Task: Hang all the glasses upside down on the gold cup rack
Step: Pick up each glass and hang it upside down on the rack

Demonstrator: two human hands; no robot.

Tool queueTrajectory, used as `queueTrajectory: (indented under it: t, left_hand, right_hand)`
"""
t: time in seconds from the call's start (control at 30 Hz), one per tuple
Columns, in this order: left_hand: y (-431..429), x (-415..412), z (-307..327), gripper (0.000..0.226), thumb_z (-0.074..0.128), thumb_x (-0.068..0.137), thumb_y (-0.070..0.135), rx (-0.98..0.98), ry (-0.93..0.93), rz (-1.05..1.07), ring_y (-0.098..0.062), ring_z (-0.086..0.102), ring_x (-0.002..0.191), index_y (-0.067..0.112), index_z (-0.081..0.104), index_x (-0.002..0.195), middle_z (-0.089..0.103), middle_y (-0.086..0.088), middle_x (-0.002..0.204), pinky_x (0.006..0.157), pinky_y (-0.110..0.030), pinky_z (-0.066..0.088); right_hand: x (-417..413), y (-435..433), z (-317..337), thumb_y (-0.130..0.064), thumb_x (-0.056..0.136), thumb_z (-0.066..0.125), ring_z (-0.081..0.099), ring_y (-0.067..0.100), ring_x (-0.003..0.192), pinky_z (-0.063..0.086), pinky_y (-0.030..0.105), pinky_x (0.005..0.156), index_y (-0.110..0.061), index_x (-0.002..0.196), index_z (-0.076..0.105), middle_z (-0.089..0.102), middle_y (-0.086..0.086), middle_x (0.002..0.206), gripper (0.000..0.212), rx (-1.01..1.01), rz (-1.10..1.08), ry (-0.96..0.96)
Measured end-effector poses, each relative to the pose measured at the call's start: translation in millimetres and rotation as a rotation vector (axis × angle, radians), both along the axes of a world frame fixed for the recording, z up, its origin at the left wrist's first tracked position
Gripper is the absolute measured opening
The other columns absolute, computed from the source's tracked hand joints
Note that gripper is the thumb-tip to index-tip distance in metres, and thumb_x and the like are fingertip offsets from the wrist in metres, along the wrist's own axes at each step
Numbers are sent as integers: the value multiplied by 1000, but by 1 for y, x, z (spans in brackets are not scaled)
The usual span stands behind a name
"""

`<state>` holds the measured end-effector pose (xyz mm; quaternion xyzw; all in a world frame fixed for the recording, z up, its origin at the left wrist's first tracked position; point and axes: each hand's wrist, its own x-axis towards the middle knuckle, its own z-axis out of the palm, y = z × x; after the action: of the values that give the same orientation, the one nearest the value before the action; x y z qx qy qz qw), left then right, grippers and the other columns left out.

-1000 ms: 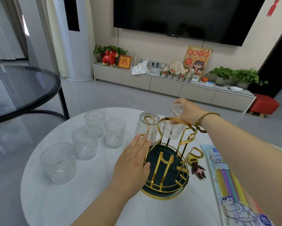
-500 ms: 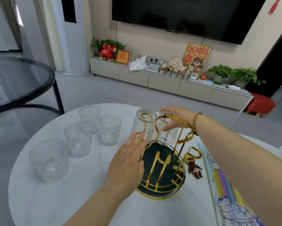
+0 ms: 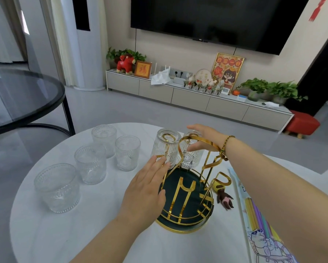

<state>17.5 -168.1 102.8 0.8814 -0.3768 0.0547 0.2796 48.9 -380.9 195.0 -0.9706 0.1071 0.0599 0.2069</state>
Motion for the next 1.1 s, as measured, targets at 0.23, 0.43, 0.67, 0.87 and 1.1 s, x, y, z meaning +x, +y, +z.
queueTrajectory:
  t: [0.23,0.43,0.67,0.87,1.1]
  left_hand:
    - [3,-1,4,66,42,91,25,-9,1,-6,8,-27,124,33,0,141,-7,17,153,106,-16,-4]
    - [25,-19,3,64,43,92,25,-55,95,63,-6,-1,142,31,3,141,-5,12,155,114,-23,6]
    - [109,-33,-44,48,44,92,19,-45,75,240,-12,9,142,20,30,137,16,3,153,111,-19,-1]
    - [172,-26,-81,62,37,93,40,153,221,542,-19,2,144,14,9,142,4,-6,156,118,-36,3]
    - [209,-8,-102,84,26,86,62,356,384,547,-19,-16,142,12,-15,140,-17,-6,154,117,-38,-7]
  right_hand:
    - [-25,1,17,-18,82,57,46,23,117,37,32,96,-10,123,46,50,11,130,43,58,-161,-279]
    - [-62,41,25,-11,84,51,52,13,78,41,26,72,-4,93,64,67,13,92,17,22,-242,-712]
    - [-88,117,20,-12,83,54,50,2,67,43,9,65,-5,93,65,59,-3,79,17,110,-32,-818]
    - [-72,182,-42,-18,83,56,53,8,77,45,16,74,-12,97,62,59,-5,84,17,314,65,-516]
    - [-38,246,-119,-23,77,63,46,10,100,34,18,86,-14,122,40,52,6,119,51,586,16,-218]
